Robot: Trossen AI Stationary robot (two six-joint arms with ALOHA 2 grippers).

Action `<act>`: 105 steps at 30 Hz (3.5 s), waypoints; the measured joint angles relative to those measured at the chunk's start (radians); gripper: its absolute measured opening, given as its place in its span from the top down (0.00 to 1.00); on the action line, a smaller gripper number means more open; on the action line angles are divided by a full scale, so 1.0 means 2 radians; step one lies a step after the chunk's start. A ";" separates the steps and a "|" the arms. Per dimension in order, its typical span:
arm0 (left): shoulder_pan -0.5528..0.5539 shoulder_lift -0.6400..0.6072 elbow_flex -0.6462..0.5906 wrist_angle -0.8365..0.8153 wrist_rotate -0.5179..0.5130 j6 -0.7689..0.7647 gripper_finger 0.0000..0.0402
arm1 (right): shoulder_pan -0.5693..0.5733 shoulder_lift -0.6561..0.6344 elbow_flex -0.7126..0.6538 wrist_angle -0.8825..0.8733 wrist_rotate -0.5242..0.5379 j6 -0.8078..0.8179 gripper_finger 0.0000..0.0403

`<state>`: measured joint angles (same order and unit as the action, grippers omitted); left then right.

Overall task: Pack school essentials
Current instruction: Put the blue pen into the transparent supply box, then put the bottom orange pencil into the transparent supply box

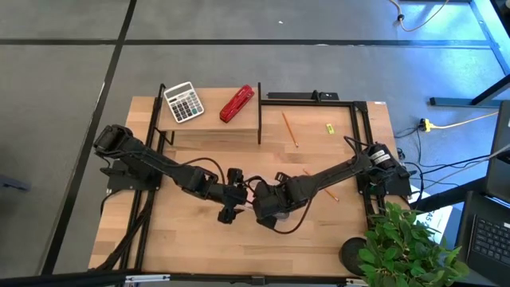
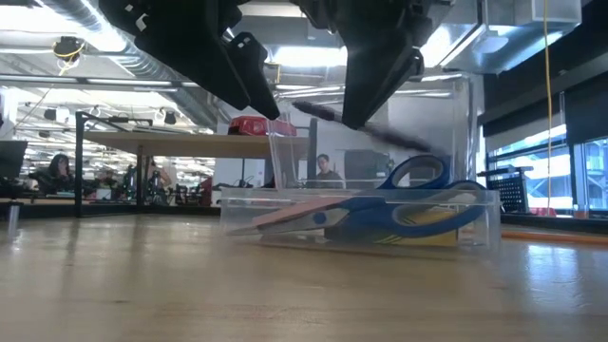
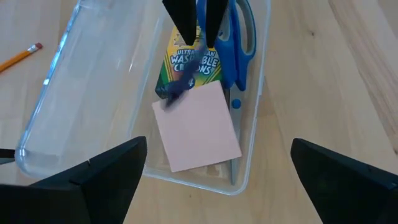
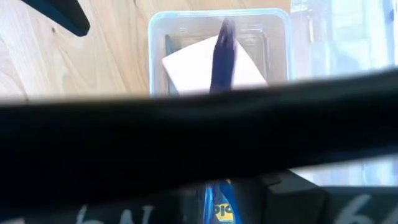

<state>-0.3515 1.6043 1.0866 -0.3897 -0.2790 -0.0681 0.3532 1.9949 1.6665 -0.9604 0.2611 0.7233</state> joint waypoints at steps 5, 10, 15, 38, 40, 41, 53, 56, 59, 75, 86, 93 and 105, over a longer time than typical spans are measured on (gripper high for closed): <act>0.000 0.000 0.000 0.000 0.000 0.000 0.02 | -0.002 0.000 0.000 0.000 0.000 -0.002 0.82; 0.000 0.000 0.000 0.000 0.000 0.000 0.02 | -0.002 0.000 0.000 0.001 0.000 -0.010 0.80; 0.000 0.000 0.000 0.000 0.000 0.000 0.02 | -0.002 -0.007 0.002 0.003 -0.043 -0.013 0.80; 0.000 -0.001 0.001 -0.001 0.000 -0.004 0.02 | 0.015 -0.156 0.004 -0.066 0.070 0.003 0.80; 0.000 -0.001 0.001 -0.002 0.000 -0.008 0.02 | 0.009 -0.173 0.004 -0.119 0.093 0.031 0.80; 0.000 -0.001 0.001 -0.003 0.000 -0.013 0.02 | 0.007 -0.181 0.004 -0.144 0.100 0.045 0.80; 0.000 -0.001 0.001 -0.009 0.000 -0.019 0.02 | -0.019 -0.280 -0.102 -0.216 0.104 0.105 0.80; 0.000 -0.001 0.001 -0.009 0.000 -0.019 0.02 | -0.029 -0.313 -0.158 -0.171 0.065 0.108 0.80; 0.000 -0.001 0.001 -0.009 0.000 -0.019 0.02 | -0.047 -0.341 -0.216 -0.127 0.012 0.125 0.80; 0.000 -0.001 0.001 -0.009 0.000 -0.031 0.02 | -0.129 -0.354 -0.342 -0.077 -0.091 0.145 0.80; 0.000 -0.001 0.000 -0.009 0.000 -0.031 0.02 | -0.147 -0.354 -0.342 -0.076 -0.115 0.082 0.77; 0.000 -0.001 0.000 -0.009 -0.001 -0.031 0.02 | -0.147 -0.354 -0.342 -0.073 -0.122 0.077 0.82; 0.000 0.000 0.000 -0.009 -0.001 -0.030 0.02 | -0.148 -0.354 -0.361 -0.068 -0.133 0.079 0.68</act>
<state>-0.3508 1.6035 1.0874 -0.4068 -0.2802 -0.1287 0.0570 1.2873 0.9440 -1.0960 -0.0042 0.8817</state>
